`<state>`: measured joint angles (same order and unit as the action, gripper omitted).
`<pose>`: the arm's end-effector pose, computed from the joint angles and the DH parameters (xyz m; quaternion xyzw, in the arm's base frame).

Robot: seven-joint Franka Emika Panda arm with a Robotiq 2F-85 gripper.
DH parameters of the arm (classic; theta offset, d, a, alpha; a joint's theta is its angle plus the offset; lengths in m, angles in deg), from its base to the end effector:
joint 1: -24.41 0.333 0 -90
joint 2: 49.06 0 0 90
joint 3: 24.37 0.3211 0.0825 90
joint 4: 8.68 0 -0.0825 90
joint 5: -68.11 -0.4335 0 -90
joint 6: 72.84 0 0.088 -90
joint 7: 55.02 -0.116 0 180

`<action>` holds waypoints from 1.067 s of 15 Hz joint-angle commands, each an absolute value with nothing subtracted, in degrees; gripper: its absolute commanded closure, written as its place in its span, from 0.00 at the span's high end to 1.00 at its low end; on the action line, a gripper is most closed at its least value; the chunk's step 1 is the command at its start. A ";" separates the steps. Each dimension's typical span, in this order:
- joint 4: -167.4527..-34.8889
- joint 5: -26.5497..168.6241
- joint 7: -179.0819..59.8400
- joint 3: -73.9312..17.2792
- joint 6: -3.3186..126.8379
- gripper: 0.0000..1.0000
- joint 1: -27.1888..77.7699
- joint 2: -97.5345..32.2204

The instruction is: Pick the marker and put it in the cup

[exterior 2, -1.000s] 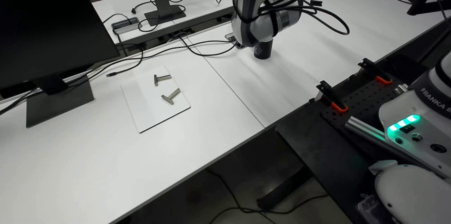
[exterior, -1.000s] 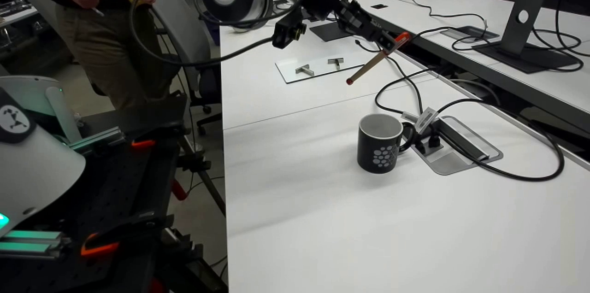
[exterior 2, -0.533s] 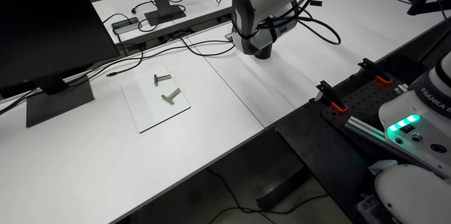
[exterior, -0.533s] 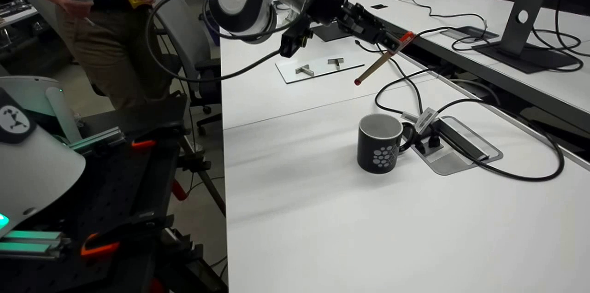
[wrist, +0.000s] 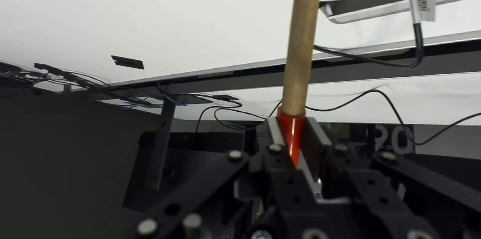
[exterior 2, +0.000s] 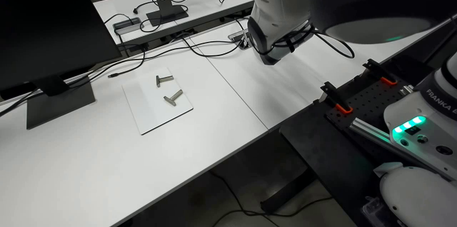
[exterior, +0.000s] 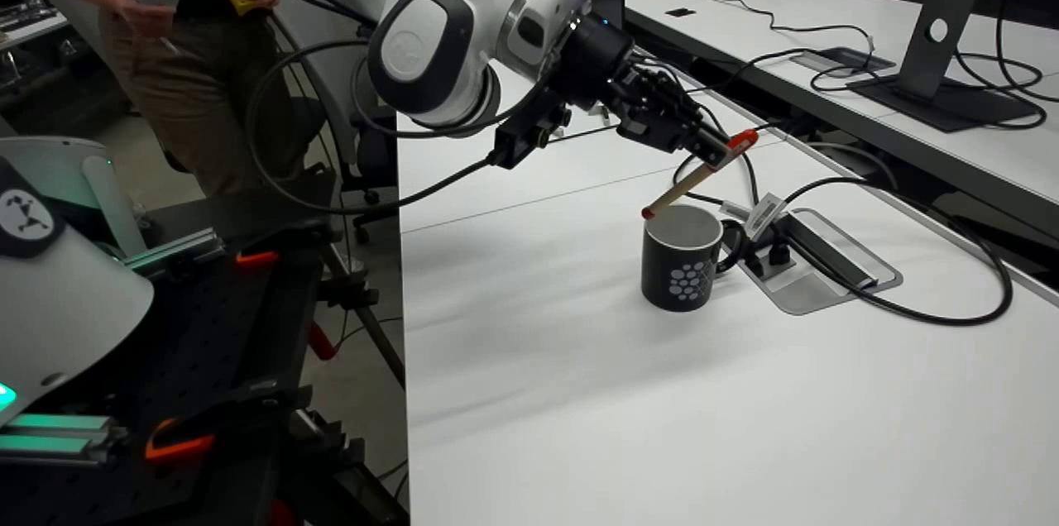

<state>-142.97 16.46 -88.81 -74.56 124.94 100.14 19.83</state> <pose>0.5185 0.0445 0.0903 0.8332 -0.2415 0.4556 0.1997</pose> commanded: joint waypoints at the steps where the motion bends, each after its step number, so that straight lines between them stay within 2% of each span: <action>1: -142.25 15.08 -90.56 -74.53 125.46 0.07 98.99 23.58; 16: -138.02 16.77 -92.99 -78.66 124.98 0.07 102.40 25.42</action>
<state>-139.78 16.76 -90.02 -78.12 124.98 101.70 23.28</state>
